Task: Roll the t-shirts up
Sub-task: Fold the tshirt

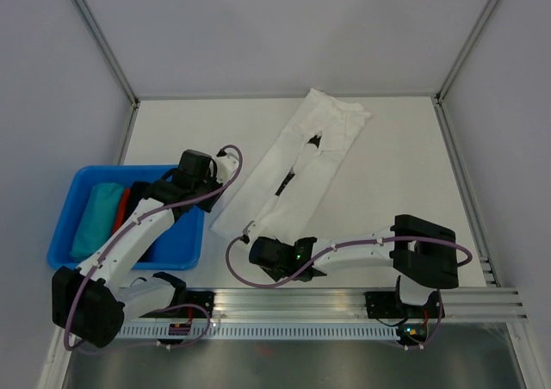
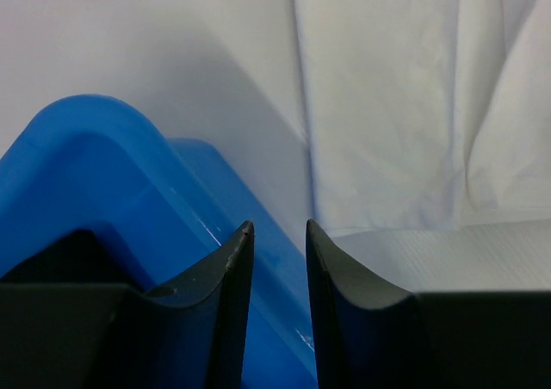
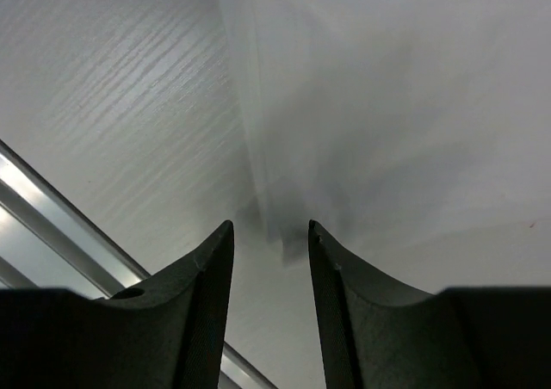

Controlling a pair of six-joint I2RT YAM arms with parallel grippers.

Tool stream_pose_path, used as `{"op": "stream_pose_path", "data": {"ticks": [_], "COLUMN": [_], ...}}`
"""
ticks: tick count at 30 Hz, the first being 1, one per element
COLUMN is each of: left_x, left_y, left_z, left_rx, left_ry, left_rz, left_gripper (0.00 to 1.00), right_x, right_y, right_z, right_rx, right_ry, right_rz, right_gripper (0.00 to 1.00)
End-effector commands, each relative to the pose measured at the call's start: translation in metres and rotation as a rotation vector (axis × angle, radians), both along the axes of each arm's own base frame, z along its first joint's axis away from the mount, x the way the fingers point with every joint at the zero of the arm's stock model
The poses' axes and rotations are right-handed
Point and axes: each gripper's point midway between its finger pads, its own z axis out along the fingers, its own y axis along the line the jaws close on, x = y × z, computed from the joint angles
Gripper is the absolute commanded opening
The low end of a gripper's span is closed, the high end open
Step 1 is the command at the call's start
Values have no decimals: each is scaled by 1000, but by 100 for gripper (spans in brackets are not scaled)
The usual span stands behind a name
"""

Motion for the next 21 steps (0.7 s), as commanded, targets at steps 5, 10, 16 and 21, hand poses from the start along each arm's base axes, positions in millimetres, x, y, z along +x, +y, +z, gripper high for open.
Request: {"op": "stream_pose_path", "data": {"ticks": [5, 10, 16, 21], "left_x": [14, 12, 7, 1], "left_y": [2, 4, -4, -12], "left_z": [10, 9, 10, 10], "left_rx": [-15, -12, -43, -80], "left_ry": [-14, -8, 8, 30], "left_rz": [58, 59, 11, -26], "left_gripper": [36, 37, 37, 37], "right_x": [14, 6, 3, 5], "right_y": [4, -9, -38, -62], "right_z": [0, -9, -22, -11], "right_rx": [-21, -47, -31, 8], "right_ry": [-90, -39, 50, 106], "right_rz": [91, 72, -13, -150], "right_gripper": [50, 28, 0, 0]}}
